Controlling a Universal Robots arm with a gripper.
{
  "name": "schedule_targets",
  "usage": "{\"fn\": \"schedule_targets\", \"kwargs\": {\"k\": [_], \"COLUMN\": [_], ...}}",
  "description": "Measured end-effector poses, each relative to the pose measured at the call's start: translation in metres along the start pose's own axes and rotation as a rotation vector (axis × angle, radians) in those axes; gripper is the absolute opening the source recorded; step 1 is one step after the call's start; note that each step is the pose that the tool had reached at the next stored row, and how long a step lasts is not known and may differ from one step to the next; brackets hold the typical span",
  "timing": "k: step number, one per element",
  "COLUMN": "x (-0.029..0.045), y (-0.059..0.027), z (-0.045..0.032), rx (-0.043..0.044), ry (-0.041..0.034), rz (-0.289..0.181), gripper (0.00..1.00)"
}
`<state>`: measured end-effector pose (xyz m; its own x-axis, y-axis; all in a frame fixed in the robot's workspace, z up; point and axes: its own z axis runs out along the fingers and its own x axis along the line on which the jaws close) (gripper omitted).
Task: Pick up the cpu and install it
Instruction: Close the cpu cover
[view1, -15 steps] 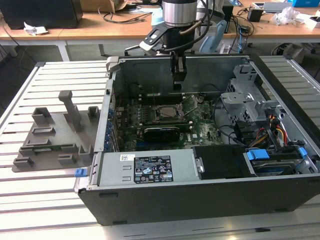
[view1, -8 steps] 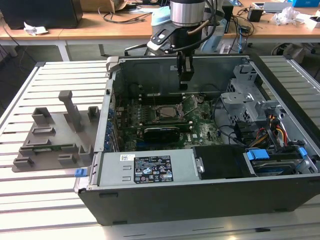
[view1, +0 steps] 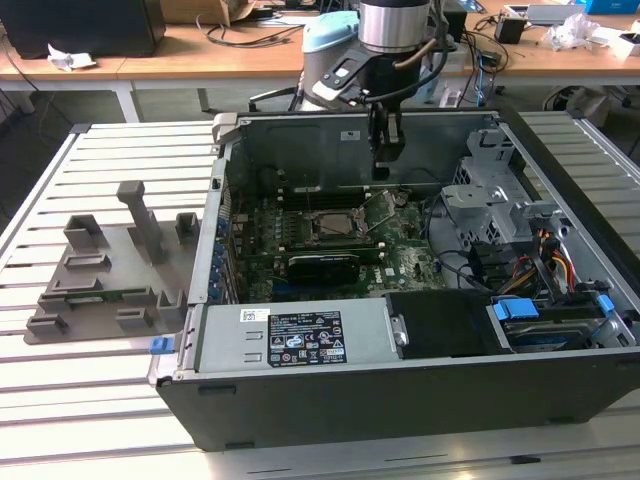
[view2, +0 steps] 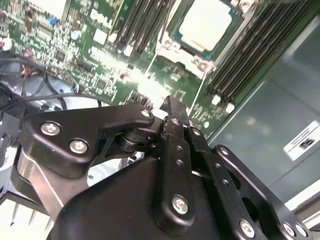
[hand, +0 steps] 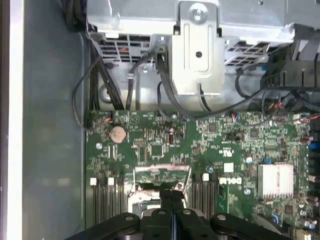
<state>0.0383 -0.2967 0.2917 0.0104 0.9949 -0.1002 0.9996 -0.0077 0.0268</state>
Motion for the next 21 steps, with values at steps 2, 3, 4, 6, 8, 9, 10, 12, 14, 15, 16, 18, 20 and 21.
{"fn": "schedule_targets", "kwargs": {"k": [2,3,4,6,8,9,10,12,14,15,16,18,20,21], "x": [0.0006,0.0006,0.0006,0.0007,0.0011,0.0012,0.0014,0.0016,0.0020,0.0027,0.0034,0.0041,0.0042,0.0042], "y": [0.0104,0.0128,0.0141,0.0165,0.0193,0.0200,0.0209,0.0234,0.0348,0.0427,0.0426,0.0435,0.0453,0.0463], "z": [0.0009,0.0011,0.0012,0.0018,0.0046,0.0058,0.0070,0.0075,0.0078,0.0107,0.0171,0.0242,0.0244,0.0245], "rx": [0.0007,0.0008,0.0008,0.0010,0.0012,0.0013,0.0013,0.0013,0.0020,0.0055,0.0077,0.0089,0.0091,0.0096], "ry": [0.0002,0.0001,0.0000,-0.0001,-0.0002,-0.0002,-0.0002,-0.0002,-0.0002,-0.0006,-0.0005,-0.0004,-0.0001,-0.0002], "rz": [0.000,0.000,0.000,0.000,0.000,0.000,0.000,0.000,0.000,-0.001,-0.004,-0.018,-0.018,-0.018], "gripper": [0.11,0.11,0.11,0.11,0.11,0.11,0.11,0.11,0.11,0.11,0.11,0.11,0.11,0.11]}}
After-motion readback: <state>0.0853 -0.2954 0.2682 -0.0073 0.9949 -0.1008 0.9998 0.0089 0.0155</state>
